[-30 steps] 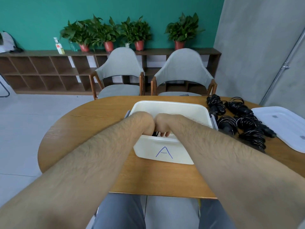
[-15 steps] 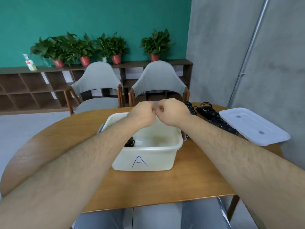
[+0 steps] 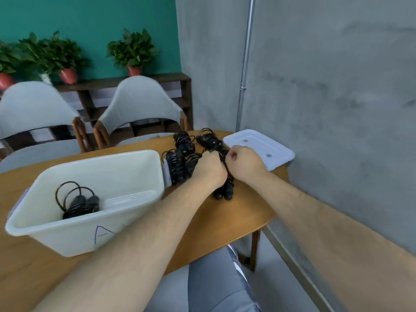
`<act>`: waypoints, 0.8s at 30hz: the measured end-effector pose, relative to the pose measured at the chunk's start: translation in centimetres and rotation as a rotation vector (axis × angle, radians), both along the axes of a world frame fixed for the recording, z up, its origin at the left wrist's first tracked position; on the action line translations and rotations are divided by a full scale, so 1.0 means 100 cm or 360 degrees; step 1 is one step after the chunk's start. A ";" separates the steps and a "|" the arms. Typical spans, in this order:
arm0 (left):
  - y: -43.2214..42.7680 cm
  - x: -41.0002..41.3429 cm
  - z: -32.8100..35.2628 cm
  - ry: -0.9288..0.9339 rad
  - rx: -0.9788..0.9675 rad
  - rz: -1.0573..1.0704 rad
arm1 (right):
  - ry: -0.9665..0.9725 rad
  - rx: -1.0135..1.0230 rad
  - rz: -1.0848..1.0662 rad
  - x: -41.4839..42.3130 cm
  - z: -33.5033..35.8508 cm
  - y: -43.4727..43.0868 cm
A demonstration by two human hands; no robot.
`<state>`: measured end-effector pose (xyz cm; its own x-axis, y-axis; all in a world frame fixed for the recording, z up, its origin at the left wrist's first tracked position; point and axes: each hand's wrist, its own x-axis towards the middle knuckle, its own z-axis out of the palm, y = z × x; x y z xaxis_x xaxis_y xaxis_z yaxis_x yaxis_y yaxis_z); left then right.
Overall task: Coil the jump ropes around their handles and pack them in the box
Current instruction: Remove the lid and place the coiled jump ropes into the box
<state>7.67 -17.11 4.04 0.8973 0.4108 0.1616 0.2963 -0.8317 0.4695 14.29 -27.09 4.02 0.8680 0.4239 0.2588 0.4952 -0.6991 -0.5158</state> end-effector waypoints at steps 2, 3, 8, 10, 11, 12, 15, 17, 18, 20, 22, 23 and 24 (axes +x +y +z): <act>-0.006 0.008 -0.024 0.0134 -0.0049 0.0067 | 0.0144 -0.0032 0.0008 0.005 -0.021 -0.010; -0.007 0.012 -0.033 0.0197 -0.0071 0.0101 | 0.0213 -0.0045 0.0005 0.007 -0.030 -0.013; -0.007 0.021 -0.056 0.0263 -0.0292 0.0187 | 0.0546 0.0146 -0.0018 0.006 -0.054 -0.011; -0.005 0.023 -0.058 0.0218 -0.0398 0.0226 | 0.0683 0.0272 -0.0066 0.007 -0.057 -0.008; -0.004 0.023 -0.058 0.0193 -0.0453 0.0239 | 0.0749 0.0352 -0.0101 0.007 -0.058 -0.007; -0.003 0.023 -0.059 0.0166 -0.0506 0.0236 | 0.0793 0.0428 -0.0143 0.007 -0.060 -0.007; -0.004 0.022 -0.057 0.0089 -0.0611 0.0208 | 0.0848 0.0610 -0.0236 0.007 -0.057 -0.007; -0.006 0.022 -0.054 0.0016 -0.0654 0.0178 | 0.0899 0.0733 -0.0263 0.006 -0.052 -0.011; -0.008 0.022 -0.050 -0.0025 -0.0676 0.0163 | 0.0903 0.0764 -0.0270 0.006 -0.049 -0.014; -0.011 0.021 -0.042 -0.0093 -0.0719 0.0150 | 0.0877 0.0782 -0.0265 0.004 -0.040 -0.019; -0.013 0.019 -0.030 -0.0151 -0.0780 0.0128 | 0.0828 0.0809 -0.0254 0.002 -0.028 -0.023; -0.014 0.017 -0.023 -0.0184 -0.0806 0.0112 | 0.0788 0.0825 -0.0240 0.000 -0.020 -0.024; -0.013 0.015 -0.014 -0.0212 -0.0813 0.0093 | 0.0752 0.0838 -0.0225 -0.002 -0.011 -0.023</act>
<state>9.13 -18.42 2.65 0.8558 0.5159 0.0387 0.2455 -0.4708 0.8474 14.05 -29.44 2.90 0.9749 0.2217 -0.0190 0.0590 -0.3398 -0.9386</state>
